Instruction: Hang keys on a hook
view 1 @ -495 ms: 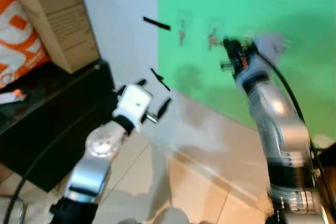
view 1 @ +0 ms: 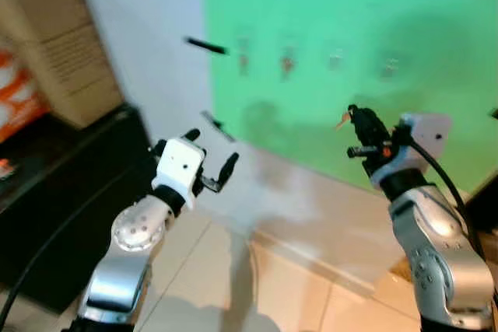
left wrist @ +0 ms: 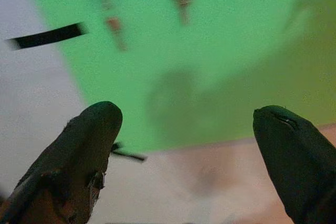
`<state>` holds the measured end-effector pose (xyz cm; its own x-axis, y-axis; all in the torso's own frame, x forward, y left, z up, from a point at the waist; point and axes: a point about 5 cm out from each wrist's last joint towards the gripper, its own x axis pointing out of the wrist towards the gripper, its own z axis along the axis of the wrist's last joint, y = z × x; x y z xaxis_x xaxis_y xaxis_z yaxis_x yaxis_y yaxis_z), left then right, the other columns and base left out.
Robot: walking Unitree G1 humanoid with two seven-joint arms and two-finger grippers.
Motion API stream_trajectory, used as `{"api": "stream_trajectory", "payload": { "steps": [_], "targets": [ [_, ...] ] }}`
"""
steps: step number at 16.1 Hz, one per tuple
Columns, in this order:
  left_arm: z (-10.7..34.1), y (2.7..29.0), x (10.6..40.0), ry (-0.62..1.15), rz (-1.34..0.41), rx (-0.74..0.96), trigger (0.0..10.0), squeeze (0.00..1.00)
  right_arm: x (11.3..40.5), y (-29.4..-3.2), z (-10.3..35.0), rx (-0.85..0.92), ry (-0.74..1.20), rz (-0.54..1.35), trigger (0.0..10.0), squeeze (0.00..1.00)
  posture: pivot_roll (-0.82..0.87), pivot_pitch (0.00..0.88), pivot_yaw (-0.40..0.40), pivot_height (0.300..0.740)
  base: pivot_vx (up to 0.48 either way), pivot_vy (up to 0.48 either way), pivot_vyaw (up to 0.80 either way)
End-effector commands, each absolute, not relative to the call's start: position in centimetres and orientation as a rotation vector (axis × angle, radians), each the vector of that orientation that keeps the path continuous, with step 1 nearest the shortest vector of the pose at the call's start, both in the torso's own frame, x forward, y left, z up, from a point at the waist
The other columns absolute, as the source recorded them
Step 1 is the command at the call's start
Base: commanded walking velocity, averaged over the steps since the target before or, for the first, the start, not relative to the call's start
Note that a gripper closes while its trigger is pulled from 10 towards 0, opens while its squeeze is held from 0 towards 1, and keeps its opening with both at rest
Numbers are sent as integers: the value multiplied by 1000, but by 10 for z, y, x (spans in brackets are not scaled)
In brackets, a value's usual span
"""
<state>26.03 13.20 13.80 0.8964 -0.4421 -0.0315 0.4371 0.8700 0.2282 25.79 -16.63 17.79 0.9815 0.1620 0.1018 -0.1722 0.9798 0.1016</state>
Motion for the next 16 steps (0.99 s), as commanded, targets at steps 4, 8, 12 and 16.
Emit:
{"api": "stream_trajectory", "payload": {
  "steps": [4, 8, 12, 16],
  "targets": [
    [144, 128, 260, -42, -490, 242, 10000, 0, 254, -156, 183, 119, -106, 234, 10000, 0, -33, 0, 21, 740, 392, 0, -391],
    [144, 127, 258, -40, -499, 245, 10000, 0, 253, -150, 186, 107, -115, 311, 10000, 0, -33, 0, 18, 740, 394, 0, 0],
    [143, 127, 256, -38, -504, 248, 10000, 0, 248, -143, 188, 93, -116, 405, 10000, 0, -33, 0, 14, 740, 341, 0, 0],
    [144, 122, 251, -44, -553, 235, 10000, 0, 247, -140, 191, 81, -123, 467, 10000, 0, -28, 0, 9, 740, 0, 0, 0]
  ]
}}
